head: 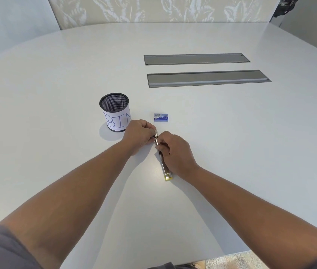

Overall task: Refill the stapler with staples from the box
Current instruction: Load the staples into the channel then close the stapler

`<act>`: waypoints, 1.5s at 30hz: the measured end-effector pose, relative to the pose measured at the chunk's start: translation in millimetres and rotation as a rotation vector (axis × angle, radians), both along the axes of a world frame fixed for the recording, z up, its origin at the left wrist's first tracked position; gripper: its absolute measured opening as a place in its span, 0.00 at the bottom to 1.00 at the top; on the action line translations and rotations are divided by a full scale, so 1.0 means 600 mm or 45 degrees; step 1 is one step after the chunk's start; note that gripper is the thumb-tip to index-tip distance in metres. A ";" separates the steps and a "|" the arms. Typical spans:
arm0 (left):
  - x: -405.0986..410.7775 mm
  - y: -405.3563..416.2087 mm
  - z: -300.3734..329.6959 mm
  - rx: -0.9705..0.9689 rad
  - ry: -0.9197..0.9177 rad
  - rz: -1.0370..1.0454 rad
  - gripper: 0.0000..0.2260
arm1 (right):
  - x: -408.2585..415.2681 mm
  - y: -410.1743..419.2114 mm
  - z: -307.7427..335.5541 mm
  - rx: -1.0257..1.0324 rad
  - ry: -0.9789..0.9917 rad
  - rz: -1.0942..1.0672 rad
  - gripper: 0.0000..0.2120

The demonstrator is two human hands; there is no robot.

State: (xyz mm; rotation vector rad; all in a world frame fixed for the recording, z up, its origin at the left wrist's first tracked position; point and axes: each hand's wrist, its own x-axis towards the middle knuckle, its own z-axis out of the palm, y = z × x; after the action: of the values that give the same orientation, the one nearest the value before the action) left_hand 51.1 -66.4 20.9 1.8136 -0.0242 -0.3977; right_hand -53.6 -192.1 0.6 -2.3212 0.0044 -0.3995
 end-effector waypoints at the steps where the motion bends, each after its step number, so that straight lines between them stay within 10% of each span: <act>1: 0.000 0.001 0.000 -0.002 -0.001 -0.005 0.04 | 0.003 0.000 0.004 0.092 0.051 -0.001 0.09; 16: 0.001 0.000 -0.003 -0.096 0.038 -0.012 0.03 | 0.002 0.002 0.014 -0.390 0.146 0.028 0.18; 45: -0.010 0.006 -0.007 0.093 -0.152 -0.136 0.06 | 0.022 0.008 0.017 -0.328 0.327 -0.242 0.10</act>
State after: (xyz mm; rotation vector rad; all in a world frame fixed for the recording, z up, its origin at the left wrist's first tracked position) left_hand 45.3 -62.9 16.9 1.9115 -0.1921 -0.3688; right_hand -40.4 -187.3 10.8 -2.6225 0.3179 -0.2012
